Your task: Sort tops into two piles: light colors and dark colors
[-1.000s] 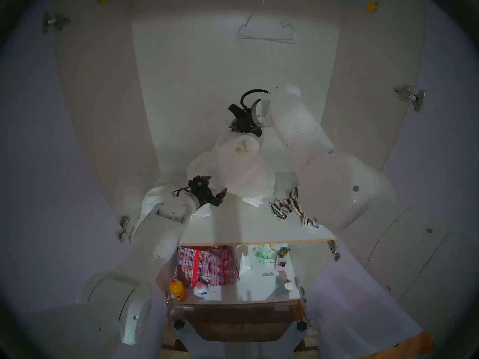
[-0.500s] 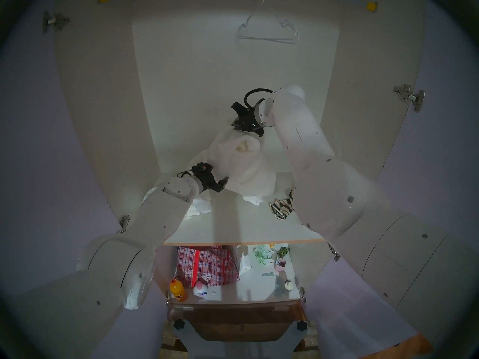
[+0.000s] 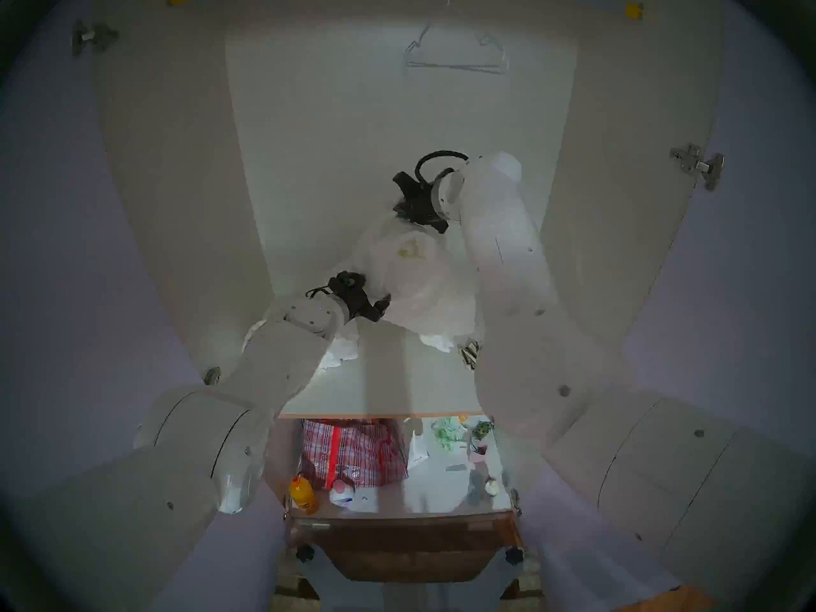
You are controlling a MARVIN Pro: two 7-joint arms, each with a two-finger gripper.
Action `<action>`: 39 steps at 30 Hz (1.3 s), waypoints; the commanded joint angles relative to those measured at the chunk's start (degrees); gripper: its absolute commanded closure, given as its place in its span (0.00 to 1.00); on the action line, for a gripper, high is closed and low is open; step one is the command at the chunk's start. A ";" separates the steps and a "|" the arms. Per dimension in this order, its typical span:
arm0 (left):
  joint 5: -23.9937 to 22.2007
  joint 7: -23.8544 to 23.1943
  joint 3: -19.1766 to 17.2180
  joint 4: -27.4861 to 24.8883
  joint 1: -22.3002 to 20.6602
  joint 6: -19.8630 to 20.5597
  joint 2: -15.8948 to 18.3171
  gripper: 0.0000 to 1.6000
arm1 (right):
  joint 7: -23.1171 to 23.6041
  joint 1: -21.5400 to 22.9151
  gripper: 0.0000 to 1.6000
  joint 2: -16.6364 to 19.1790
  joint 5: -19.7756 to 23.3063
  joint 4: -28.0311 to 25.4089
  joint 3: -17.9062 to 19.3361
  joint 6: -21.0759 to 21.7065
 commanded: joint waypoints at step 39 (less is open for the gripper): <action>5.78 13.81 0.86 10.33 -16.33 1.47 9.62 1.00 | -12.07 -20.11 0.00 6.38 1.04 -32.59 -6.27 0.17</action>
